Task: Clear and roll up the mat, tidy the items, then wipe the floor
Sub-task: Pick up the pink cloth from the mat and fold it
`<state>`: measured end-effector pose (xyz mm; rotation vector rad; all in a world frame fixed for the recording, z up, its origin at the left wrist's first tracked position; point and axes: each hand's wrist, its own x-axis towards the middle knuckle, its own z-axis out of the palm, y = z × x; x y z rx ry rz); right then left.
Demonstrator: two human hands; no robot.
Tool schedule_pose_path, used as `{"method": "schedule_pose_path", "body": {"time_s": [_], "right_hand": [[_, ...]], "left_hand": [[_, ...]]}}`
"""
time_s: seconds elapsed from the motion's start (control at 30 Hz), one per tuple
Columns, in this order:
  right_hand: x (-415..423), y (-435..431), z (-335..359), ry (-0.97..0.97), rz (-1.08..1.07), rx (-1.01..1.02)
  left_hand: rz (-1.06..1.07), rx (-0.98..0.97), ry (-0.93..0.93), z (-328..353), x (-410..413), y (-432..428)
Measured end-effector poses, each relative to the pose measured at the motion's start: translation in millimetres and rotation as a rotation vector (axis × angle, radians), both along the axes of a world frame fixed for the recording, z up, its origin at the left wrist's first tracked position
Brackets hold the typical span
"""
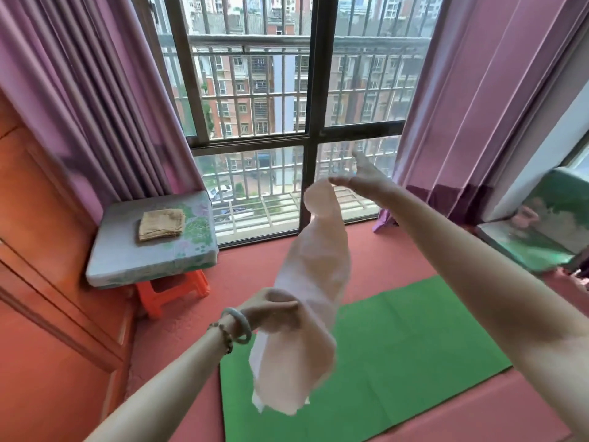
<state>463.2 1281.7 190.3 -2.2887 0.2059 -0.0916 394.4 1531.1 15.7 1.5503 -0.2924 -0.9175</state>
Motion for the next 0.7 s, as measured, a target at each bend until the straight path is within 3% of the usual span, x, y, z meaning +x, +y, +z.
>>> {"method": "schedule_pose_path", "body": {"time_s": [0.1, 0.3, 0.43, 0.5, 0.6, 0.7], "right_hand": [[-25.9, 9.5, -42.9, 0.079, 0.126, -0.127], [-88.7, 37.8, -105.7, 0.458, 0.522, -0.18], [-89.3, 48.1, -137.2, 0.28, 0.475, -0.264], [-82.4, 50.4, -137.7, 0.209, 0.437, -0.264], [-73.7, 55.1, -128.5, 0.202, 0.471, -0.341], [-67.8, 63.1, -122.0, 0.235, 0.497, -0.471]], "left_hand": [[0.078, -0.137, 0.133, 15.2, 11.9, -5.1], [0.062, -0.175, 0.164, 32.0, 32.6, -8.1], [0.04, -0.2, 0.261, 36.9, 36.0, -4.1], [0.026, -0.112, 0.214, 42.4, 36.9, 0.1], [0.08, 0.079, 0.125, 51.6, 40.5, 10.8], [0.162, 0.143, 0.207, 53.7, 43.8, 18.8]]}}
